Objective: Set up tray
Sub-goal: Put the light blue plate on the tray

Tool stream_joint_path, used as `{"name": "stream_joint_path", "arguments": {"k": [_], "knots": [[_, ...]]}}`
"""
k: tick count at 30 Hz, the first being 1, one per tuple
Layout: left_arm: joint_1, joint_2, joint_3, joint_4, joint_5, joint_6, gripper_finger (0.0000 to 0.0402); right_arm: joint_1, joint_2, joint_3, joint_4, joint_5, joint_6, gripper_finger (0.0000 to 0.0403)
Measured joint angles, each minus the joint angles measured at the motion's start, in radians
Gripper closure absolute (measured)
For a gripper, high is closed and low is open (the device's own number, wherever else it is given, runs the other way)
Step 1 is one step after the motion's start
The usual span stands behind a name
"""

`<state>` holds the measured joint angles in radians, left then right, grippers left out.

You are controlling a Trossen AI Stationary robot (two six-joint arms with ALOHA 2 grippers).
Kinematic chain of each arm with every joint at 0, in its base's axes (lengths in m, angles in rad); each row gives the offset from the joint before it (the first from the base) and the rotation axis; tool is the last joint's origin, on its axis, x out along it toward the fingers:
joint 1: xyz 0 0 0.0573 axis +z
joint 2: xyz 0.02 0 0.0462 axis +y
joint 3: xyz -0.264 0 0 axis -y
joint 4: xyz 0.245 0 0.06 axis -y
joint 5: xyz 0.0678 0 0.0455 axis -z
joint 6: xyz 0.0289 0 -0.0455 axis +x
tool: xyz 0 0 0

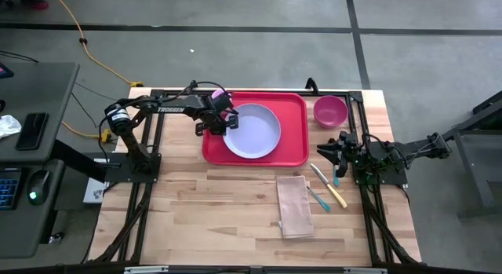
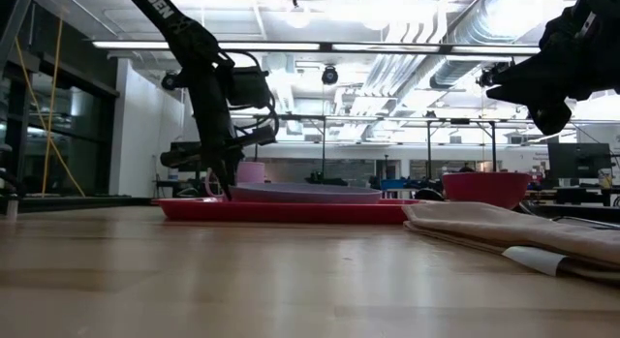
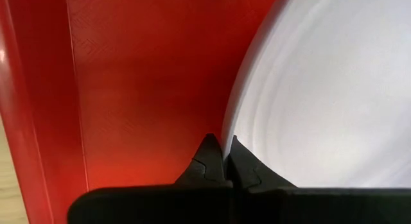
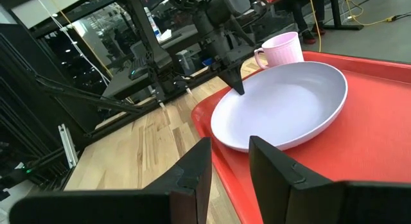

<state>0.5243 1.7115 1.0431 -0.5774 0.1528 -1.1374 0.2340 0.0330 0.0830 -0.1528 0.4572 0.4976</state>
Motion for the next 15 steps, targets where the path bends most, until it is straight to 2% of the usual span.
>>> {"name": "stream_joint_path", "arguments": {"k": [9,15], "knots": [[0.0,0.0,0.0,-0.001,0.003,-0.003,0.039,0.0,0.0,0.0,0.0,0.0,0.0,0.032],[-0.001,0.0,0.002,-0.027,0.003,-0.017,0.0372,0.0,0.0,0.0,0.0,0.0,0.0,0.032]]}}
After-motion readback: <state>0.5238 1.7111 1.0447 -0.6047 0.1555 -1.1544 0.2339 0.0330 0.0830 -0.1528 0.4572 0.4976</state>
